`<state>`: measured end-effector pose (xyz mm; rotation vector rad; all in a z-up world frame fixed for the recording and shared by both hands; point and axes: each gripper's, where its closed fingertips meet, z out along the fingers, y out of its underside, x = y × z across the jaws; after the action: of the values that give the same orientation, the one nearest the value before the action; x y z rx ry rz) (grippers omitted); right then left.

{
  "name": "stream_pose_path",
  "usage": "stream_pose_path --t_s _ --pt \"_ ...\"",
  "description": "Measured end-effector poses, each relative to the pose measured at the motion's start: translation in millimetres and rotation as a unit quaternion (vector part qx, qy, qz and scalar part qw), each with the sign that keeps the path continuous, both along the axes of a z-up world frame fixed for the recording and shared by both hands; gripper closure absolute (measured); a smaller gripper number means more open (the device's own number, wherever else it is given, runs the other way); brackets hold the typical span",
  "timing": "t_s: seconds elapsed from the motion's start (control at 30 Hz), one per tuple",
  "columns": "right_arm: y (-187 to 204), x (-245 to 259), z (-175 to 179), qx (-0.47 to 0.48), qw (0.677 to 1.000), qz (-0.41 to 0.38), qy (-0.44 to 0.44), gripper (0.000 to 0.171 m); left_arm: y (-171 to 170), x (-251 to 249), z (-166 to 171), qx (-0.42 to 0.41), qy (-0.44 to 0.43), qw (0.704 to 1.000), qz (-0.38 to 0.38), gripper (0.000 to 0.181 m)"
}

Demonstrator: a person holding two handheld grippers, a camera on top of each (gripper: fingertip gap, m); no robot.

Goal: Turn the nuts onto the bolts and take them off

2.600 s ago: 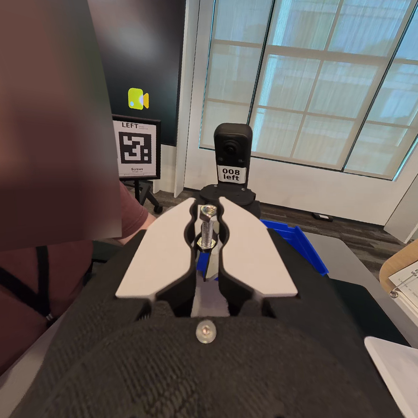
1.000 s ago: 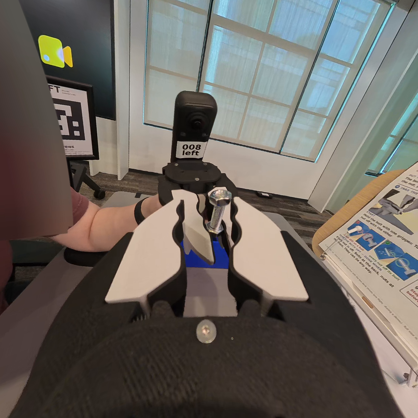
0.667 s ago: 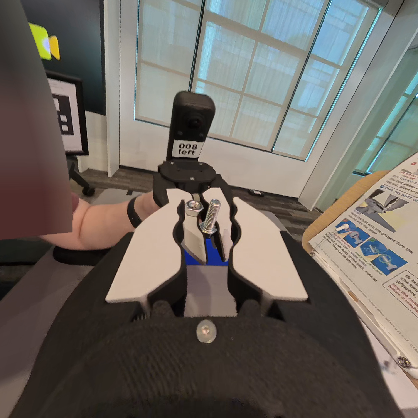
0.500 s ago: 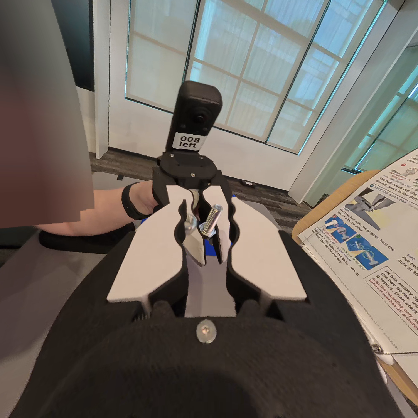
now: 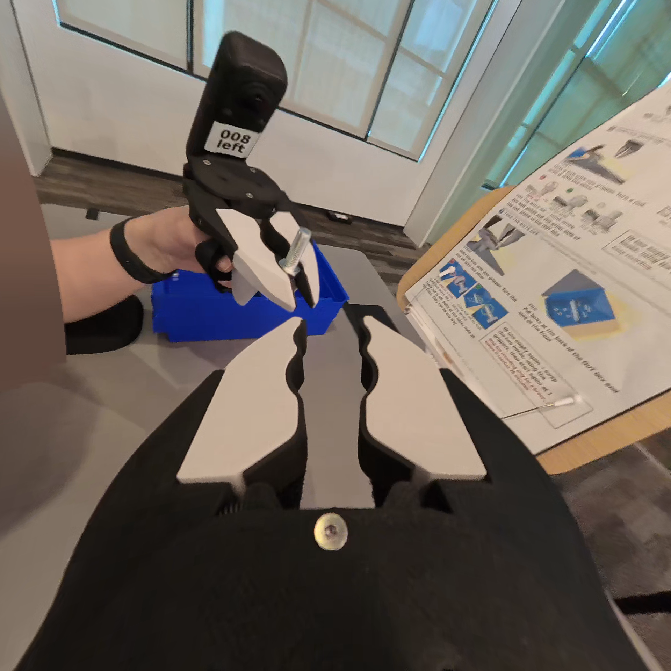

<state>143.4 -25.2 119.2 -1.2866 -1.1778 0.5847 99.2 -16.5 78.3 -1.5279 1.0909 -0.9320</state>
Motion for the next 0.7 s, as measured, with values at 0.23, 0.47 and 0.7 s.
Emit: stream_pose_path --t_s 0.23,0.47,0.7 --pt "50.4 -12.4 -83.4 -0.235 0.970 -0.049 -0.036 0.142 9.6 -33.8 21.8 0.040 0.005 0.998 0.057 0.167" --pt "58.9 -32.9 -187.8 -0.341 0.904 -0.154 -0.207 0.152 8.2 -80.8 57.0 0.068 -0.033 0.992 0.104 0.167" --pt "58.7 -58.7 -184.7 -0.266 0.921 -0.175 -0.222 0.143 5.5 -101.9 69.9 0.088 -0.037 0.987 0.131 0.167"
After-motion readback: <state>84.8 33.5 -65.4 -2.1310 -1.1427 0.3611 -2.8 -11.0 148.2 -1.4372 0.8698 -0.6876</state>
